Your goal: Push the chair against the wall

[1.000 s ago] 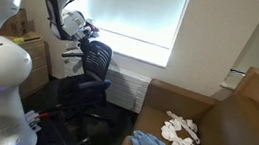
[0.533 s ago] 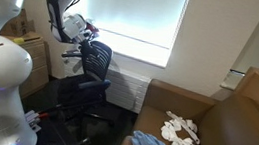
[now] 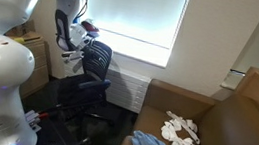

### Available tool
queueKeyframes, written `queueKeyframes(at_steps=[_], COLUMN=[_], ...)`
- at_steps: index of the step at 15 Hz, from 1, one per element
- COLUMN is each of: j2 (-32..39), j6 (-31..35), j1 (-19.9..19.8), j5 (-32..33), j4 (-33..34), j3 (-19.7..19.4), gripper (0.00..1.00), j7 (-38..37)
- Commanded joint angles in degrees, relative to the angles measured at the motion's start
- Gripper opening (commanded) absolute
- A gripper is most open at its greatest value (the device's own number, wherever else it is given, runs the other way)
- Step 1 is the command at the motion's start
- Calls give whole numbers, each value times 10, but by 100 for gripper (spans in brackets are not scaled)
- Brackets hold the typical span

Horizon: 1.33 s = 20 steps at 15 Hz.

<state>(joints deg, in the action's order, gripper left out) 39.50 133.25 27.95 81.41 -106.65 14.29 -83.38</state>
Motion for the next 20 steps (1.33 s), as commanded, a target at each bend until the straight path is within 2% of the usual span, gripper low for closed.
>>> queueKeyframes(at_steps=[1,7,10,20], j2=[9,22,63,178], j6=[-7,-24,-8,-38], j1=[-1,0,0,16], j5=[2,3,31,66], j4=[10,18,54,213], j3=[6,1,-12,-37], gripper=[100,100,100,100], j7=[0,-9,-23,-57])
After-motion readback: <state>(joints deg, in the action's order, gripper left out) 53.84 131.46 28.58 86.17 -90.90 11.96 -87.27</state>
